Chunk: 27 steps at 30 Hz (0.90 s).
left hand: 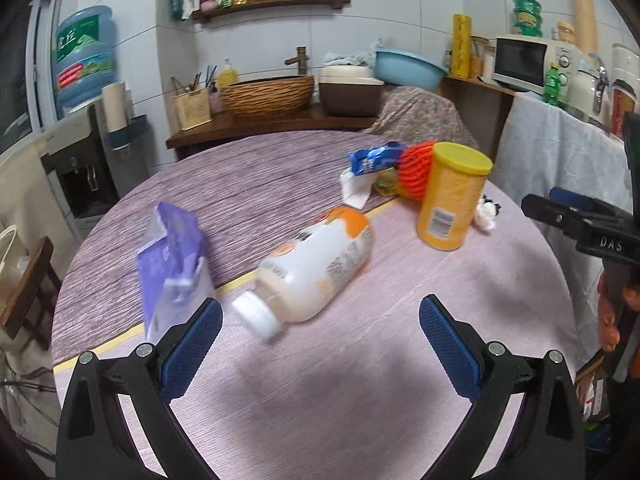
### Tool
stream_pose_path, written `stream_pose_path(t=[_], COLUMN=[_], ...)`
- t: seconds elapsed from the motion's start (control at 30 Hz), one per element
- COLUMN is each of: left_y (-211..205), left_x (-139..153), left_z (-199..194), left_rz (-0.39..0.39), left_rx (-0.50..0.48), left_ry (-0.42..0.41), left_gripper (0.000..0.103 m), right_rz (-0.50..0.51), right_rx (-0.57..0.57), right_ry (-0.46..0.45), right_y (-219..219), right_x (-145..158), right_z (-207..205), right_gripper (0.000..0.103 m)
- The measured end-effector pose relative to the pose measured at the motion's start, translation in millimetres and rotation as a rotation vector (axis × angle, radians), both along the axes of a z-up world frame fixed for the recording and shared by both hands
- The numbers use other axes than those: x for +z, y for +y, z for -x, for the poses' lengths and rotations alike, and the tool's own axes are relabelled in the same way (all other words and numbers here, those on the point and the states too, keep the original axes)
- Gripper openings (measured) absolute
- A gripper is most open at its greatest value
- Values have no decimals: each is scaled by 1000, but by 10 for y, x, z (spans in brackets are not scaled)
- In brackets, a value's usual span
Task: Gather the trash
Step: 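Move both tools back over the table toward the bottle and chip can, then grasp the white bottle with the left tool while the right tool grasps the yellow chip can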
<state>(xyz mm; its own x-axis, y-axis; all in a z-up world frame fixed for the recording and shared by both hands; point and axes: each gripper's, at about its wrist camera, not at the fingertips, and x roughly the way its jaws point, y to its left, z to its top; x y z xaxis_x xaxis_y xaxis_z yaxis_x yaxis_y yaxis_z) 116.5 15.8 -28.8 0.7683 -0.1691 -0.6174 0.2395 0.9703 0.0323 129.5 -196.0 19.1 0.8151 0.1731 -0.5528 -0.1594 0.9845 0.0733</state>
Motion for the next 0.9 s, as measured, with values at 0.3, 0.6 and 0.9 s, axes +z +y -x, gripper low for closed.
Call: stream_pose_path(t=[0.3,0.6,0.9], left_y=[146,158,168], left_x=[-78,-117,-152], left_z=[56,37,16], left_rz=[14,25,22], left_rx=[20,15,14], left_ry=[5,25,36], left_gripper=[98,98,98], right_rz=[103,126,106], right_rx=[-16,-34,-25], right_ry=[11,44,63], right_y=[297,332,340], right_x=[5,-201,-327], right_z=[-451,-702,-804], right_gripper=[97,97,73])
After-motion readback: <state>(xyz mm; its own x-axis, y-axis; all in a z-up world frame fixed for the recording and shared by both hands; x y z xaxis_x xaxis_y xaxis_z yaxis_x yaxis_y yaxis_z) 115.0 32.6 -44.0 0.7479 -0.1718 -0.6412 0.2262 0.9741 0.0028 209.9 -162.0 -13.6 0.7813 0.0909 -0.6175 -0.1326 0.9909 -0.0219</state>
